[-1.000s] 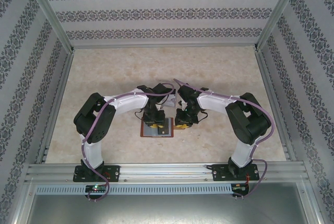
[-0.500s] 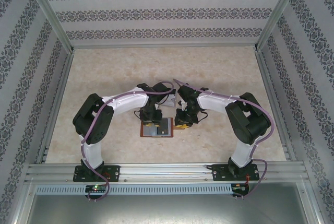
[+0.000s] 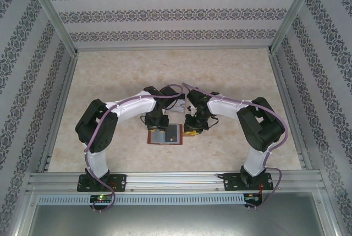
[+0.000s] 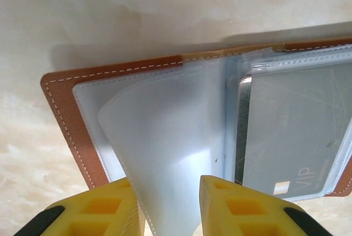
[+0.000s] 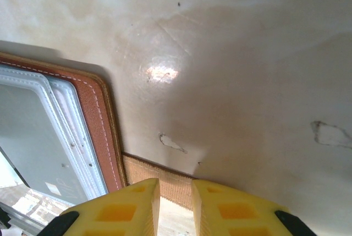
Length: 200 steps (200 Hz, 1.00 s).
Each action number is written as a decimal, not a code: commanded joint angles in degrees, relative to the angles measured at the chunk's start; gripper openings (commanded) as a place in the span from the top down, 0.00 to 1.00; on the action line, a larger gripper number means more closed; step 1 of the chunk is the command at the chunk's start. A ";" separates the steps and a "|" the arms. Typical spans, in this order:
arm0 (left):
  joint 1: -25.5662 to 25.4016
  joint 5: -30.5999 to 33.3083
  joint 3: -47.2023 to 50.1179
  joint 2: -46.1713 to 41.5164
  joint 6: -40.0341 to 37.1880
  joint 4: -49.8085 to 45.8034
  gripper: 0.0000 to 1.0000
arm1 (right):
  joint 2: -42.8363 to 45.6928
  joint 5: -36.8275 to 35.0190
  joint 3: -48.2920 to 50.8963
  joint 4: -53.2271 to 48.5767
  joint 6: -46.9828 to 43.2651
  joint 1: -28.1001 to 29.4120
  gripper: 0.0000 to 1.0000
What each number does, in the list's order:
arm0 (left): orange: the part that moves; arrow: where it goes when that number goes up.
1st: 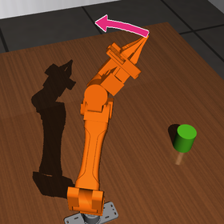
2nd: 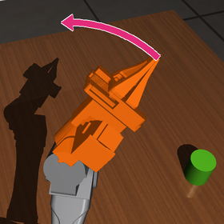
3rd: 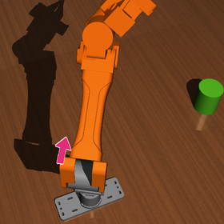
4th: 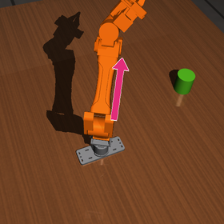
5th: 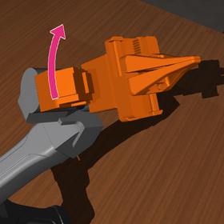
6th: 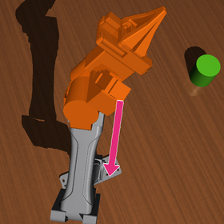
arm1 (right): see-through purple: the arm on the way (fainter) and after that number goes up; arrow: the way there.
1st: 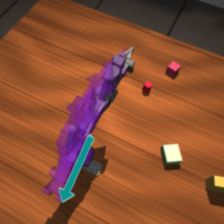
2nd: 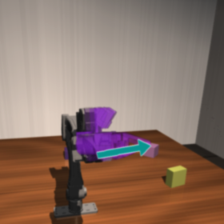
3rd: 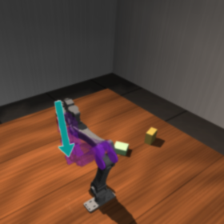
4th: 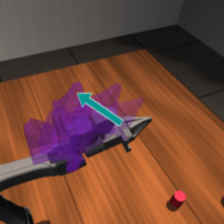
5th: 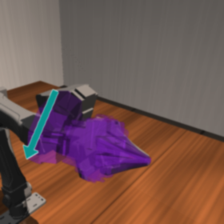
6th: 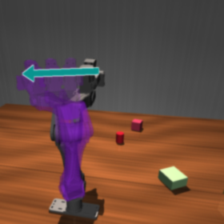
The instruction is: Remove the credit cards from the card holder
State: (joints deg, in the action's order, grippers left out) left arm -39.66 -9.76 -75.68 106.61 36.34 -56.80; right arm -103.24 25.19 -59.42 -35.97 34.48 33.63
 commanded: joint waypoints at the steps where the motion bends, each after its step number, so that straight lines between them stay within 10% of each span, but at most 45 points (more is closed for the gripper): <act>1: -0.42 1.25 -0.49 -2.50 -0.95 -3.28 0.72 | -2.40 -1.72 0.40 0.35 -0.78 0.54 0.75; 92: -0.42 -0.22 3.11 -2.89 -1.03 -1.26 0.94 | -2.85 -1.66 -0.20 -0.35 -1.25 0.55 0.76; 200: -0.42 -1.34 6.41 -1.79 -1.50 0.77 0.95 | -2.88 -2.19 -1.62 -1.87 -1.91 0.55 0.75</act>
State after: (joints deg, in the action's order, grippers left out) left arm -39.66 -11.31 -69.95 104.75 35.92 -55.83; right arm -104.16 25.19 -60.80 -37.08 34.06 33.65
